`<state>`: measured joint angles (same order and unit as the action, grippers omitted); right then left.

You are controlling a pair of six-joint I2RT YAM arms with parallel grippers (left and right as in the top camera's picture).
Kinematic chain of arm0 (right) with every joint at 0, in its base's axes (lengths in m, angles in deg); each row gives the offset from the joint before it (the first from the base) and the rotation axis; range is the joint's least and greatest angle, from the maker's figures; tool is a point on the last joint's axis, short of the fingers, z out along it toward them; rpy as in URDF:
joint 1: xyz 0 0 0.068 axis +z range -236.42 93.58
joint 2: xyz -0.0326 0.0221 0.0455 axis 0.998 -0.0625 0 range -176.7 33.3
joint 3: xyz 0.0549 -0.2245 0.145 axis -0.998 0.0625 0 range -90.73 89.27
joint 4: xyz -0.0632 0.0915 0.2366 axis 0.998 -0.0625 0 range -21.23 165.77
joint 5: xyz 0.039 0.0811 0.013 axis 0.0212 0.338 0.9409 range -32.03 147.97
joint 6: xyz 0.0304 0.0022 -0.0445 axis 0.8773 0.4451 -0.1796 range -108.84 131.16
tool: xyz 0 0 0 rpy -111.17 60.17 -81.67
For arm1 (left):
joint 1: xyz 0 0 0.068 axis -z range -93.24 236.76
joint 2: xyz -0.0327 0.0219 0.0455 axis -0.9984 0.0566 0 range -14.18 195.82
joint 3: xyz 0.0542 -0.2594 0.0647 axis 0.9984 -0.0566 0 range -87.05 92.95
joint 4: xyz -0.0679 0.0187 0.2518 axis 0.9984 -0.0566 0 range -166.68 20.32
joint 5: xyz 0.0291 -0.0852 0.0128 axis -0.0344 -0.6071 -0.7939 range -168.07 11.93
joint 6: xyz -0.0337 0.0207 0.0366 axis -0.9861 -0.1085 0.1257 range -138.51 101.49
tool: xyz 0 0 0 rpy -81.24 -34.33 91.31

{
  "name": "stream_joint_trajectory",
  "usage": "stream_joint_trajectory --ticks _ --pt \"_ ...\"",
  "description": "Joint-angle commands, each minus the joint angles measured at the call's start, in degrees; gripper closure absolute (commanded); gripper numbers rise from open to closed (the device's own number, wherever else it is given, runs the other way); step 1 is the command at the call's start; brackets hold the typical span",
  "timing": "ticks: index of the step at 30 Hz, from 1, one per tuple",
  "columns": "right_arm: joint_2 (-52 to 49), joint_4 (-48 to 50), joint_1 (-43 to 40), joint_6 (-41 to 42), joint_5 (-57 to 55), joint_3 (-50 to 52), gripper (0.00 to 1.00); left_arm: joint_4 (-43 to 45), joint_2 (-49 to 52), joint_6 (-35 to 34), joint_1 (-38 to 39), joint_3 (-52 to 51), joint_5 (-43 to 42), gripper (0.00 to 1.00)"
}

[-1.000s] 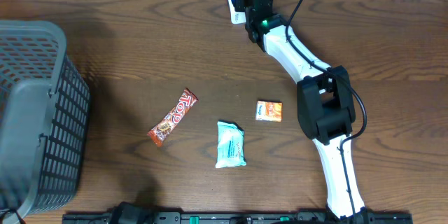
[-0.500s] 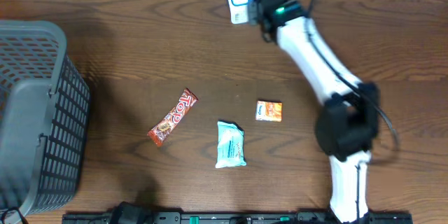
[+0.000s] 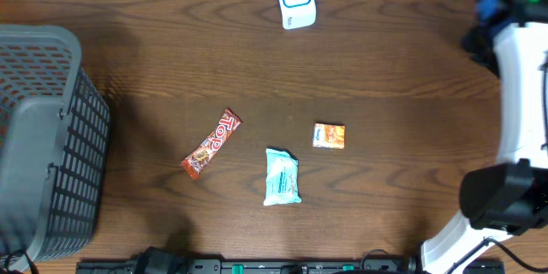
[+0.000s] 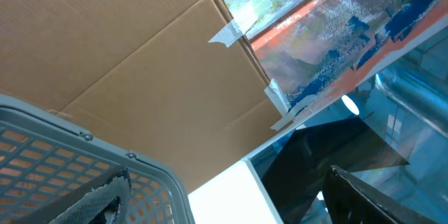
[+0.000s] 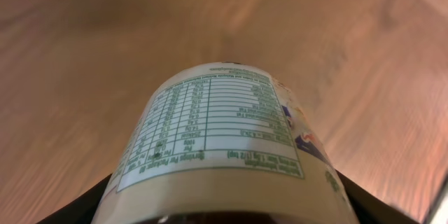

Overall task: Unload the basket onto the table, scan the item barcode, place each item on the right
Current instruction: 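Carry the jar to the right table edge and release it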

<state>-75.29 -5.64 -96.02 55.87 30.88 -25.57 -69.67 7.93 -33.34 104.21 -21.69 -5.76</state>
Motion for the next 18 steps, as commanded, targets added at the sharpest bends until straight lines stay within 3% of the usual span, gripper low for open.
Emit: stream_joint_trajectory --ticks 1,5,13,18 --pt "-1.07 1.66 -7.26 3.67 4.7 3.76 0.43 0.09 0.04 -0.55 0.13 -0.59 0.04 0.12" --pt "-1.33 11.39 -16.72 0.31 13.09 13.75 0.43 0.09 0.07 -0.55 0.13 -0.76 0.04 0.12" --pt "-1.55 28.5 -27.28 -6.08 13.31 30.97 0.41 0.09 0.07 -0.55 0.13 -0.76 0.07 0.12" --pt "-2.4 33.42 -31.71 -7.72 13.84 35.8 0.4 0.07 0.07 -0.55 0.13 -0.76 0.04 0.12"
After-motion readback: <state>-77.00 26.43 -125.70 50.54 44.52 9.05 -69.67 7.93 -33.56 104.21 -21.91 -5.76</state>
